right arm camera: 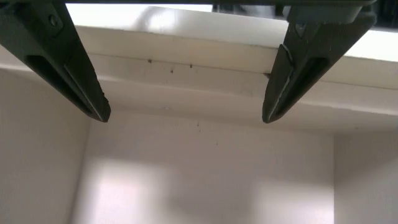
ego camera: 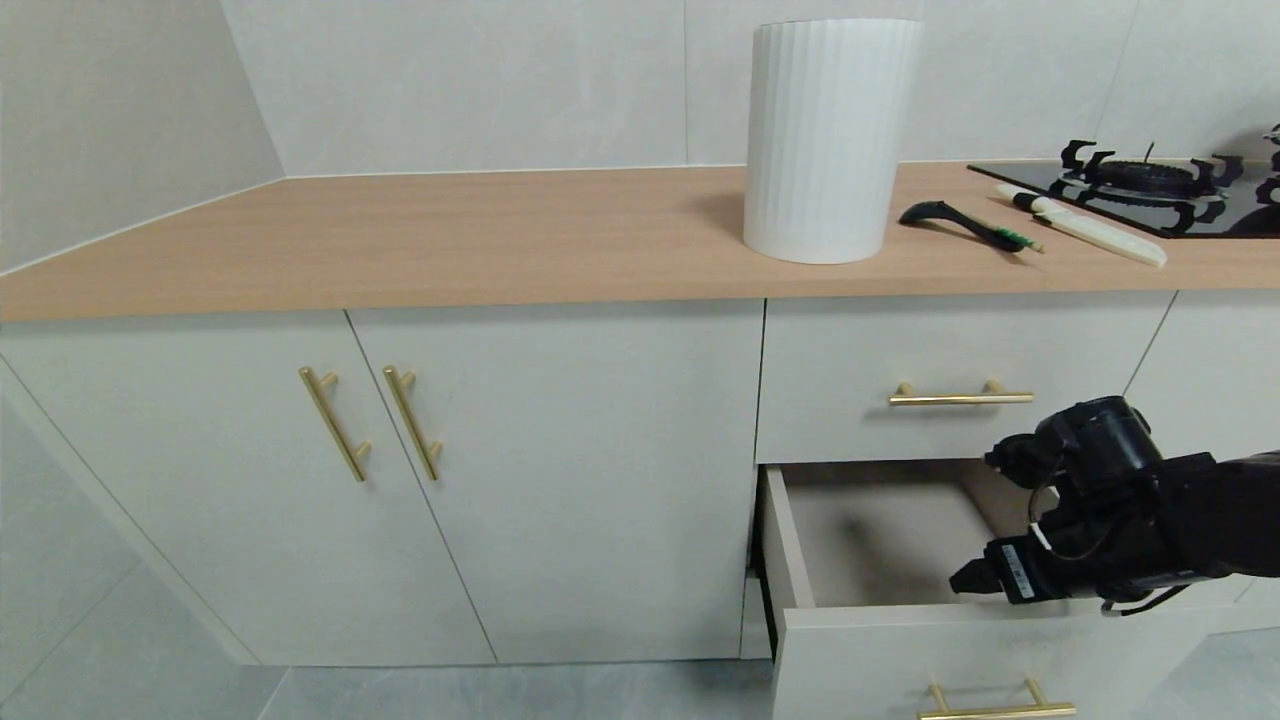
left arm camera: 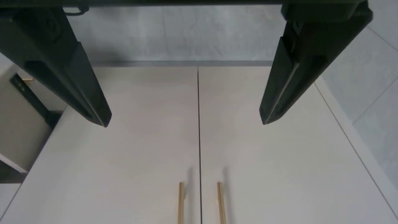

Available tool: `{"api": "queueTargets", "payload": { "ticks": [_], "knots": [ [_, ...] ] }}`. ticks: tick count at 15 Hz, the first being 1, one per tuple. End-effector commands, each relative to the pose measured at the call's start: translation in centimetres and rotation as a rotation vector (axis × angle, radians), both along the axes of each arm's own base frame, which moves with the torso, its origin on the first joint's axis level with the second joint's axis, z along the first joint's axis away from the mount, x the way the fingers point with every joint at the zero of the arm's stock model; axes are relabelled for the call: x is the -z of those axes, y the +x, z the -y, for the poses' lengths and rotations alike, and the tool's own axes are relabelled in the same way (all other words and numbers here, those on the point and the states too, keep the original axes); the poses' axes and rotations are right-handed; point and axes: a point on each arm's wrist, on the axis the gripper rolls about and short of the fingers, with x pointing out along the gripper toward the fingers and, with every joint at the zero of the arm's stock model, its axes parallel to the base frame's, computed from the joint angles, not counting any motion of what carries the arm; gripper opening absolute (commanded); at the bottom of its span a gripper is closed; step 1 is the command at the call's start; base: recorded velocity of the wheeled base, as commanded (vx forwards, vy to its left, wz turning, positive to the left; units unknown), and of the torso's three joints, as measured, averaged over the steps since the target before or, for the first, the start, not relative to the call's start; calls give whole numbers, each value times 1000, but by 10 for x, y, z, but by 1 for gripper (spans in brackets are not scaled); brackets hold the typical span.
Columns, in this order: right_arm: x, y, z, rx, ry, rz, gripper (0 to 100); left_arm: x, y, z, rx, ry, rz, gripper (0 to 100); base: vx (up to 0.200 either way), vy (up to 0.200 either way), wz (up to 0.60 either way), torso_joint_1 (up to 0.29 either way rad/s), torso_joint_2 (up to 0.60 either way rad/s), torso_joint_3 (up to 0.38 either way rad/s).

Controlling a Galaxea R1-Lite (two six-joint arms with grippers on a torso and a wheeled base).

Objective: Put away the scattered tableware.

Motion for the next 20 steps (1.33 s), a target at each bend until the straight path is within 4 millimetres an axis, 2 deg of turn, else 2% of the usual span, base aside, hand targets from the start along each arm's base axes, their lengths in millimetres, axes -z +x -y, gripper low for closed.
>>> {"api": "queueTargets", "payload": {
  "ticks": [1, 5, 9, 14, 20],
  "knots": [
    [-12, -1, -1, -5, 4, 18, 100, 0, 0, 0, -1, 0, 1, 100, 0, 0, 0, 0, 0, 0],
    [-8, -11, -3, -19, -23, -91, 100, 0, 0, 0, -1, 0, -1, 100, 0, 0, 0, 0, 0, 0],
    [0, -26, -16, -85, -55, -184, 100, 0, 0, 0, -1, 0, -1, 100, 0, 0, 0, 0, 0, 0],
    [9, -50, -15, -108, -79, -272, 100, 0, 0, 0, -1, 0, -1, 100, 0, 0, 0, 0, 0, 0],
    [11, -65, -15, -126, -133, -398, 100, 0, 0, 0, -1, 0, 1, 100, 0, 0, 0, 0, 0, 0]
  ]
}}
